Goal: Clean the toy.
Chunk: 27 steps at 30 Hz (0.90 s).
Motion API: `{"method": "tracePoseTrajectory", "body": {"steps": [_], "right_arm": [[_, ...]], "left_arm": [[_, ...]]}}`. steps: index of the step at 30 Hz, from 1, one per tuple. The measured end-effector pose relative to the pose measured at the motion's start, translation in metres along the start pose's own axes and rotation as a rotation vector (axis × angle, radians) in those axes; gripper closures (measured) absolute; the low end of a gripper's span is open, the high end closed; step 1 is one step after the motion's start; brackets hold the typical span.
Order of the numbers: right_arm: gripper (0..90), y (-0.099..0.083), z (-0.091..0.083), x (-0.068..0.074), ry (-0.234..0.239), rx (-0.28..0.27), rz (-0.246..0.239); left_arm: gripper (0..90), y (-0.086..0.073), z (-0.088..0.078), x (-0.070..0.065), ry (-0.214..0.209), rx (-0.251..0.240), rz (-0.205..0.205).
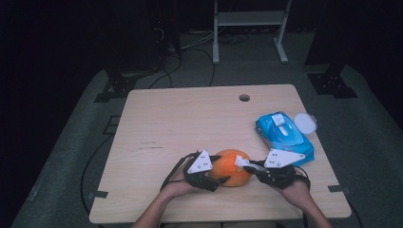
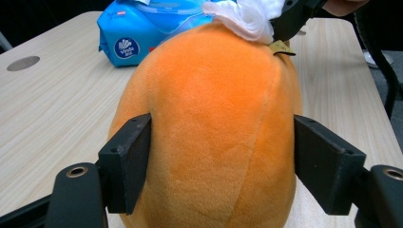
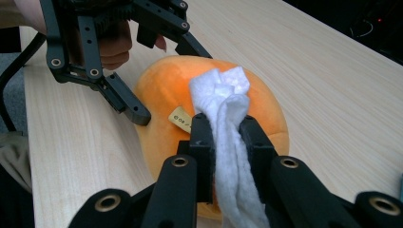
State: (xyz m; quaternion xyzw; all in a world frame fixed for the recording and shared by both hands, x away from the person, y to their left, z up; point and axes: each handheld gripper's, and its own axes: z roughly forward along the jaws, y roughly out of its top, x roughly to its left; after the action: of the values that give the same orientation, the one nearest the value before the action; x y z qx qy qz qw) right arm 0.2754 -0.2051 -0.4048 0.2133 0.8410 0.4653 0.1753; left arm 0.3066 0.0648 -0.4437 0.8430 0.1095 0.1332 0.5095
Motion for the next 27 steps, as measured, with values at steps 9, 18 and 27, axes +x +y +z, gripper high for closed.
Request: {"method": "tracePoseTrajectory", "body": {"steps": [9, 18, 27], "right_arm": [[77.5, 0.008, 0.007, 0.01, 0.018, 0.006, -0.035], [77.6, -0.007, -0.006, -0.008, -0.021, 0.025, 0.021], [77.6, -0.003, -0.008, -0.011, -0.006, 0.013, 0.039]], "left_arm": [[26.2, -0.001, 0.002, 0.001, 0.02, -0.007, 0.0], [19.0, 0.004, 0.0, 0.002, 0.022, 0.002, 0.005], [30.8, 0.005, -0.001, 0.005, 0.016, -0.006, -0.067]]}}
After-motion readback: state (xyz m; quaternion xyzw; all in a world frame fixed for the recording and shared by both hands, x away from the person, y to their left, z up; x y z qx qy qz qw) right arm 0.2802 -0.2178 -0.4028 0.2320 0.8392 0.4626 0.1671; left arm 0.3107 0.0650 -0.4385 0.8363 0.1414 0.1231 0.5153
